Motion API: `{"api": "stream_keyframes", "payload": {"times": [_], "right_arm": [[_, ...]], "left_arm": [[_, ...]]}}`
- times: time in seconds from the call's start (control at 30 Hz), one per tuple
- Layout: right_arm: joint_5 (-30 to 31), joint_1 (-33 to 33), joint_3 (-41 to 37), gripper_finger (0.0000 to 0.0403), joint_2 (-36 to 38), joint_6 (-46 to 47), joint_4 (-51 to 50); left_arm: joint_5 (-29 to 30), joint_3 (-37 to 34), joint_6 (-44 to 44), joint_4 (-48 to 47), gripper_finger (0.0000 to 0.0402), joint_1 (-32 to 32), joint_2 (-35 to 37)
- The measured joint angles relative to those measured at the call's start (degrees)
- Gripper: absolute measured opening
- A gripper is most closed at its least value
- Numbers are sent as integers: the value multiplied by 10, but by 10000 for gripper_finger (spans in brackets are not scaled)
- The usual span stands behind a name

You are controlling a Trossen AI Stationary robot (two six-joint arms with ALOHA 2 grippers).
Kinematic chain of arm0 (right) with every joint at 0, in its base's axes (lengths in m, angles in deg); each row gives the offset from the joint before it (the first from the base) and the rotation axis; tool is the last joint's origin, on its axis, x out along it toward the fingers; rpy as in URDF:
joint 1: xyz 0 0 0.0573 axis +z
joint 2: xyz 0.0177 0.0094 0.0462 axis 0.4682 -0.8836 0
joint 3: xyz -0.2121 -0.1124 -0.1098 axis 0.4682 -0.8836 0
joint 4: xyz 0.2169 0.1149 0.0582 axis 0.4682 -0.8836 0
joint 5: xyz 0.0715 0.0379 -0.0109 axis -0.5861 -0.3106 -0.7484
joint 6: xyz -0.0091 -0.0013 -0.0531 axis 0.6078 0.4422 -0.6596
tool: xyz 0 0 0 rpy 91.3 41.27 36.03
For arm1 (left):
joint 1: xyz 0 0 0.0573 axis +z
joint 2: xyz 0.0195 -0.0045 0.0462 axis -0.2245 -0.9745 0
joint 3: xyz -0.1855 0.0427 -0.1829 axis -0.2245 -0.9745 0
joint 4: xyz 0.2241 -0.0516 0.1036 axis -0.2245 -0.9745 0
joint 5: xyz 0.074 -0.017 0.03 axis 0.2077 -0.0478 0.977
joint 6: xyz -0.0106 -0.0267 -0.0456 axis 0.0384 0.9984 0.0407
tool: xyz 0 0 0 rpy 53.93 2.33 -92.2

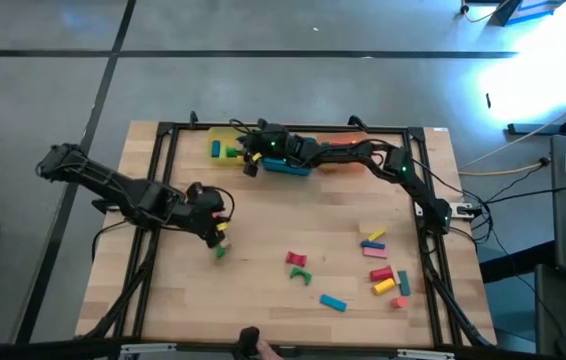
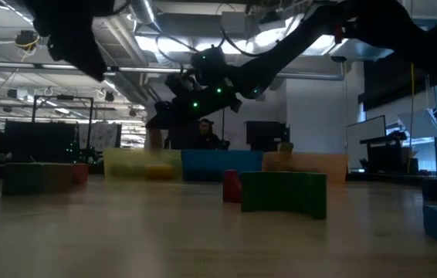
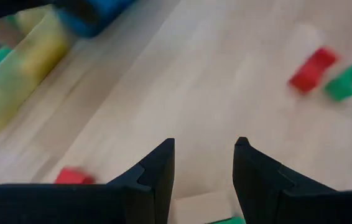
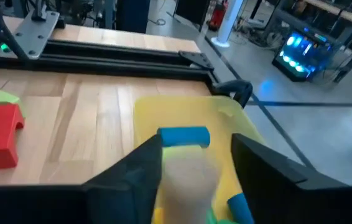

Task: Sort blocks by size
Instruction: Put the brown cylindrical block into the yellow bin, then put the red rectangle block into the orange bin

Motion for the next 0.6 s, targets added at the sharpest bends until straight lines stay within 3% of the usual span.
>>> {"api": "stream_keyframes", "payload": {"times": [0.27,0.43,0.6], "right_arm": [[3,1,0,265,12,7,-24],[13,1,0,272,86,-15,-153],[25,1,0,269,178,-23,-293]], "left_arm": [[0,0,-14,-125,131,75,0],[-10,0,-94,-175,131,147,0],[-72,0,-198,-170,131,219,-11]]}}
